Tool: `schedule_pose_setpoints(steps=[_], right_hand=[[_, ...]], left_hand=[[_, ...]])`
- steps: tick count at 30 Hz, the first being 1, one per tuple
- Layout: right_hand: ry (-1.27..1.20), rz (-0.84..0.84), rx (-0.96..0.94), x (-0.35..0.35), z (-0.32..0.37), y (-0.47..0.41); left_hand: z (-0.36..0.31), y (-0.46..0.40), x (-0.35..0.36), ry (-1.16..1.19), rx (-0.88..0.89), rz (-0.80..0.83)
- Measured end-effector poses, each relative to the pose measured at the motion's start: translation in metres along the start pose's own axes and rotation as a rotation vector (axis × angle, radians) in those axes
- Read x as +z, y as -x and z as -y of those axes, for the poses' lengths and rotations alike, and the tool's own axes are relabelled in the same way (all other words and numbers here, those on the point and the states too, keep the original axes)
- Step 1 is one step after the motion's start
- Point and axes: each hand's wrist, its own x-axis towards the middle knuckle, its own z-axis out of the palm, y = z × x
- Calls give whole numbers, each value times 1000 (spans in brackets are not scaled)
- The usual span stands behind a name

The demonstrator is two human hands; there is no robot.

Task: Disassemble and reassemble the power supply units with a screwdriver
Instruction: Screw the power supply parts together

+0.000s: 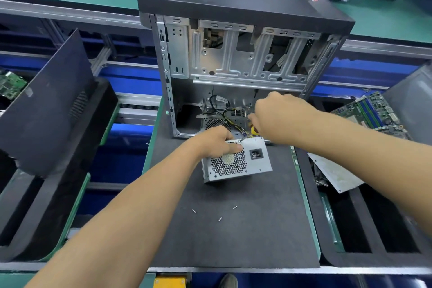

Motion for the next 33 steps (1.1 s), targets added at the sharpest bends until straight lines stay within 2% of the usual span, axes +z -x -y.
schedule_pose_setpoints(steps=[2, 4, 7, 9, 12, 14, 19, 22, 25, 27, 31, 33], right_hand=[[-108, 79, 41, 2, -3, 1], [-92, 115, -38, -4, -2, 8], [139, -42, -213, -2, -1, 12], [169, -31, -190, -4, 2, 10], [41, 120, -21, -6, 6, 2], [-1, 147, -5, -4, 5, 0], [168, -65, -214, -9, 1, 6], [126, -38, -110, -5, 2, 1], [-129, 70, 80, 0, 2, -1], [-197, 131, 53, -2, -3, -2], [123, -53, -186, -6, -5, 1], [144, -35, -148, -7, -2, 2]], left_hand=[[-1, 0, 0, 10, -7, 3], [-1, 0, -1, 21, -15, 14], [-2, 0, -1, 17, -18, 12], [-1, -1, 0, -4, -14, -2], [0, -2, -2, -9, -15, -6], [1, -3, -3, 8, -13, -4], [-1, -1, -1, 16, -15, -2], [0, -2, -1, -1, -21, -8], [2, -5, -3, 8, -14, 10], [2, -5, -3, 15, -30, 10], [2, -5, -1, -7, -38, -5], [3, -4, 1, -11, -38, -16]])
